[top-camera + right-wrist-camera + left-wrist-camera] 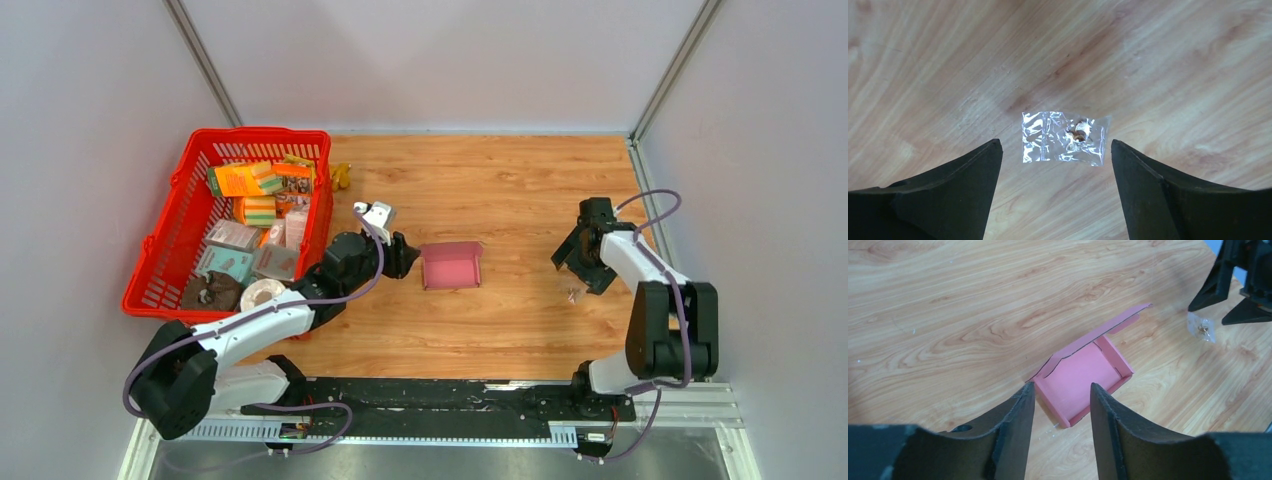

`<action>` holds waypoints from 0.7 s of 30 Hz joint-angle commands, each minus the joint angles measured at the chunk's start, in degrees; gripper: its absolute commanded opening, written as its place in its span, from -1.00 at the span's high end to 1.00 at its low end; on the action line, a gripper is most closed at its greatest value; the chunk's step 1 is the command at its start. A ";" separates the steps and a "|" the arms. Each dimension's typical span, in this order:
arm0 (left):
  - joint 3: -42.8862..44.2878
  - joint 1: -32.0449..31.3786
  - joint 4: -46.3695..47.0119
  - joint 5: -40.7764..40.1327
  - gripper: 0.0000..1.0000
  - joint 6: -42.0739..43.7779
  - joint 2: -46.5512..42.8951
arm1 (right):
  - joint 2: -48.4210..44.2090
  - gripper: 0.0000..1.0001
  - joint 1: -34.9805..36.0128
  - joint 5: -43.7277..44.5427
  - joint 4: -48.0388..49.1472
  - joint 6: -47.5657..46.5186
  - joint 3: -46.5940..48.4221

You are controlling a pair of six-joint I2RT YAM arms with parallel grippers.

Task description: Fold the paper box

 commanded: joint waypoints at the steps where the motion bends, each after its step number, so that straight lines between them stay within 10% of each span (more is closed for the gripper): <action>1: -0.75 -0.01 3.61 0.23 -0.08 0.17 -1.97 | 6.25 -0.69 0.14 -4.01 0.12 -4.96 3.35; 21: -1.01 -0.01 3.87 1.72 -0.13 0.08 -2.50 | 8.90 -0.30 0.58 -5.06 1.61 -5.58 0.10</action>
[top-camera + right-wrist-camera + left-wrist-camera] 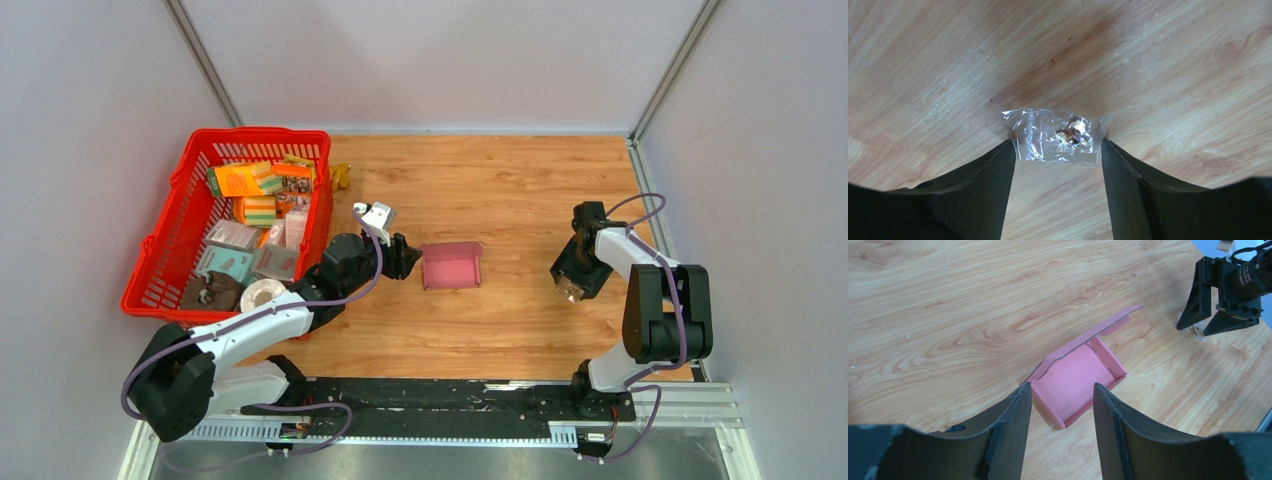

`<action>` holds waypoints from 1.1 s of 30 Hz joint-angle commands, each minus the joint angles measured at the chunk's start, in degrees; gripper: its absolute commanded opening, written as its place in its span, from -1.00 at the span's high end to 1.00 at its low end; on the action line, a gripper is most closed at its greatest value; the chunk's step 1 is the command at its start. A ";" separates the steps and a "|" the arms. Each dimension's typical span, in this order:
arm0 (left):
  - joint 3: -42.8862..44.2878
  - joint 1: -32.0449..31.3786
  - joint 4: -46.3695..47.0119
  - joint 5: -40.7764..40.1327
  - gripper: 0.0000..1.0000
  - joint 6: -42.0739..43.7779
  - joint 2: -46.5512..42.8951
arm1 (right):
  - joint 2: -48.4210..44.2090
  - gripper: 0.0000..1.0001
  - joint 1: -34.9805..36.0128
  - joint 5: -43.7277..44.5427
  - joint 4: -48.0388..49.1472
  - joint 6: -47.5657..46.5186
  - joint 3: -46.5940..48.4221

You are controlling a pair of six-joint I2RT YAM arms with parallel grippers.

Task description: Fold the paper box

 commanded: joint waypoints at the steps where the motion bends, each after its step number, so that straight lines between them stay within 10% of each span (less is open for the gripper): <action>1: -0.35 0.02 2.98 0.72 -0.13 0.19 -1.64 | 0.29 -0.22 0.20 -2.72 3.21 -0.99 -0.97; 11: -0.35 0.02 2.89 0.63 -0.13 0.02 -1.56 | -5.68 0.04 0.56 -3.17 1.99 -1.43 -2.56; 23: -0.35 0.02 2.54 -0.08 -0.13 0.19 -1.56 | -14.48 0.06 16.90 2.71 -4.16 0.42 -1.33; 30: -0.35 0.02 2.45 -0.07 -0.13 0.19 -1.64 | -10.18 -0.91 15.94 9.39 -7.07 -3.53 2.89; 33: -0.53 0.02 2.36 -0.16 -0.14 0.19 -1.82 | -7.10 -1.00 14.72 8.96 -4.79 -7.84 3.51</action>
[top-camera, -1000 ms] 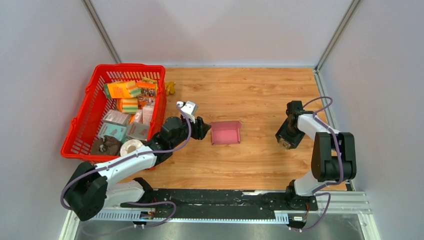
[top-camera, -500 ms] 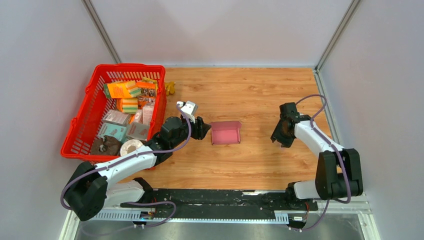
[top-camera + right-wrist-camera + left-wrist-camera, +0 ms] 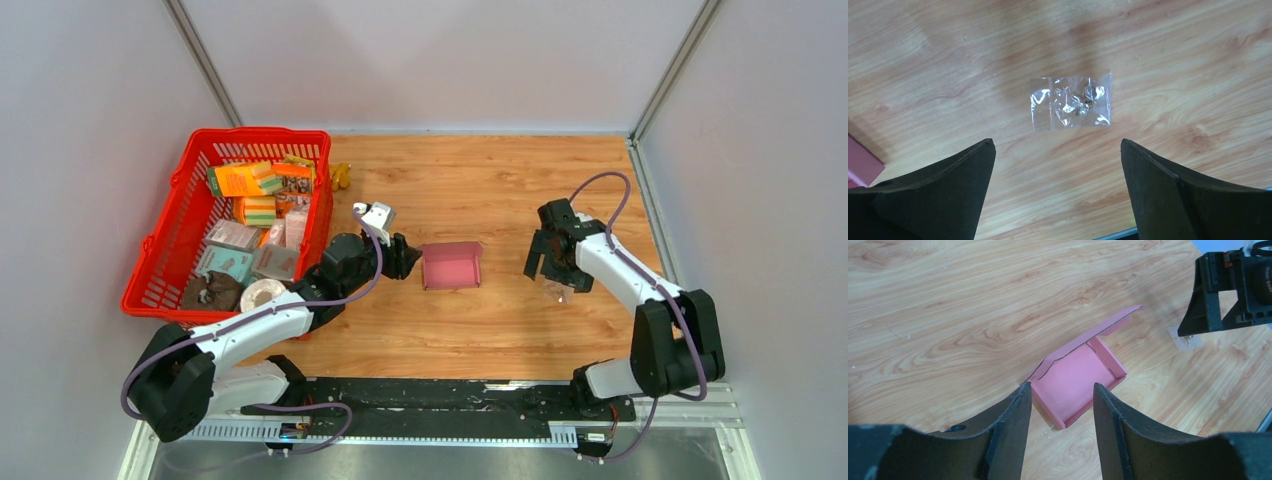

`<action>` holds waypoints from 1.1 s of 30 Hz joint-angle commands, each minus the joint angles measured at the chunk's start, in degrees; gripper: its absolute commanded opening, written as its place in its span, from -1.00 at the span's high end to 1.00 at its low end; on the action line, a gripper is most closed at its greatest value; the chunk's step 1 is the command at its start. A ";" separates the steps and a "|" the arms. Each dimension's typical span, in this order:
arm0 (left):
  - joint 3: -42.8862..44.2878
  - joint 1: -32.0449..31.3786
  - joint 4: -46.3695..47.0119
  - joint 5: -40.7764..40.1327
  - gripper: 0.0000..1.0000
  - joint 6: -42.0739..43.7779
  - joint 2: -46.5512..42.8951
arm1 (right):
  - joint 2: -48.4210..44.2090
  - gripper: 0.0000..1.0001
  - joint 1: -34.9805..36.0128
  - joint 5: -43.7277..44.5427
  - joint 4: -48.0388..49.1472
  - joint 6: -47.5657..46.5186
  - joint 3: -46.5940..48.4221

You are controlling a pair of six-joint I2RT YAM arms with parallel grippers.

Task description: Fold the paper box

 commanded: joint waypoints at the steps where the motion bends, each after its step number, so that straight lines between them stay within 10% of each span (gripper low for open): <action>1: -0.53 -0.01 2.25 -0.16 -0.13 0.19 -1.84 | 3.85 -1.00 -2.10 0.60 2.10 -5.94 1.83; 14: -0.70 -0.01 2.51 0.19 -0.14 0.10 -2.19 | 12.73 -0.90 -6.50 -7.07 6.41 -10.34 0.94; 33: -0.53 -0.01 2.34 0.10 -0.13 0.02 -2.02 | 9.22 -0.06 -6.32 -10.67 8.87 -7.97 -2.48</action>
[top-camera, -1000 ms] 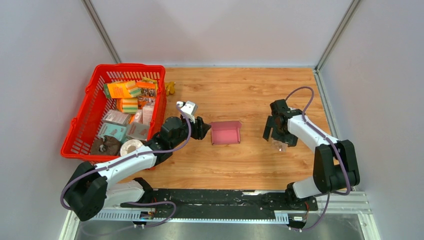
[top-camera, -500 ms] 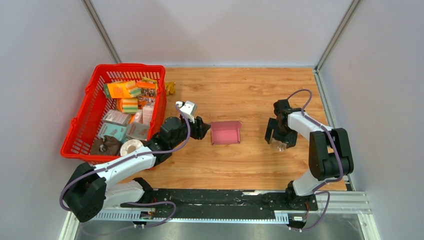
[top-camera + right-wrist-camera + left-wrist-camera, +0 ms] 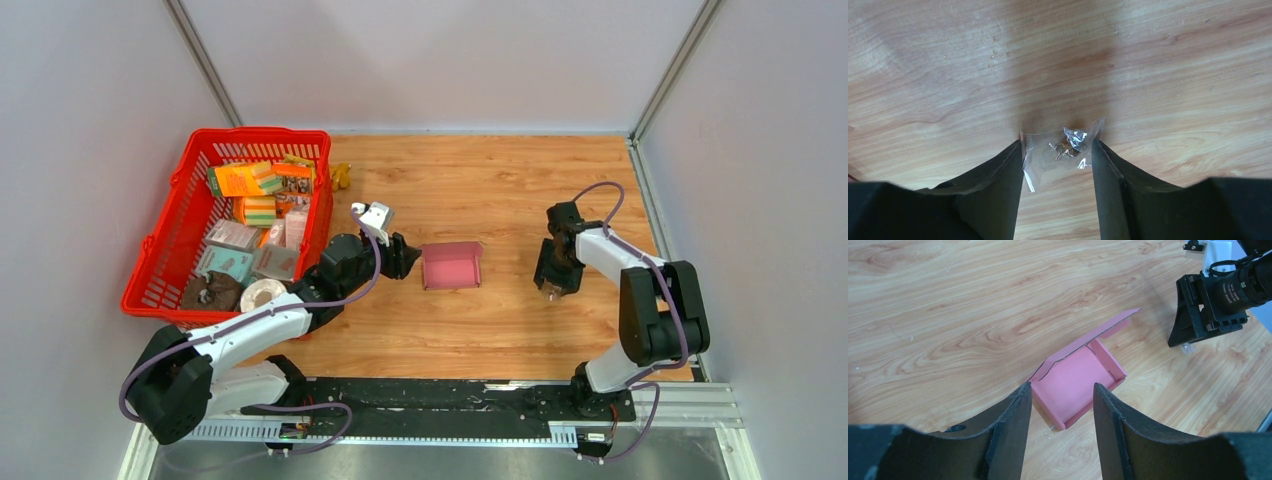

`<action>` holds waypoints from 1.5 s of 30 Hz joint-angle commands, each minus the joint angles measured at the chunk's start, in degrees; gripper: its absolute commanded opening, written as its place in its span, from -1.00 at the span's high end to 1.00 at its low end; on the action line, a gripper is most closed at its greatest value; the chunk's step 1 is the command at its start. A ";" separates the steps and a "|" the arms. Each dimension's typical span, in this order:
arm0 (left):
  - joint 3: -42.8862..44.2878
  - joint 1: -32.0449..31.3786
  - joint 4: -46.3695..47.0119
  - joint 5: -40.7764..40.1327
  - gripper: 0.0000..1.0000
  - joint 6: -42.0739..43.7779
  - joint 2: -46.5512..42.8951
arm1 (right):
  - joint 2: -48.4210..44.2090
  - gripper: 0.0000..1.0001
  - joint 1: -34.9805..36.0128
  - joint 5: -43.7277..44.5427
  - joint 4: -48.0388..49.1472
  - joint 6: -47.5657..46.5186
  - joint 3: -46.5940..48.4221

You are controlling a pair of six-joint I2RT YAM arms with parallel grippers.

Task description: Fold the paper box

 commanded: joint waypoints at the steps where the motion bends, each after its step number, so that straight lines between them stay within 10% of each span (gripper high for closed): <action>1: -0.31 0.02 2.34 0.30 -0.13 0.02 -1.06 | -1.64 -0.03 0.10 -1.58 1.16 0.73 -1.46; 33: -0.22 0.02 2.25 0.47 -0.12 -0.16 -0.88 | -6.39 0.91 7.57 -2.64 -1.83 4.24 1.26; 45: -0.22 -0.07 2.25 0.30 -0.11 -0.42 -0.97 | -8.59 0.95 24.87 1.23 -0.44 7.06 11.02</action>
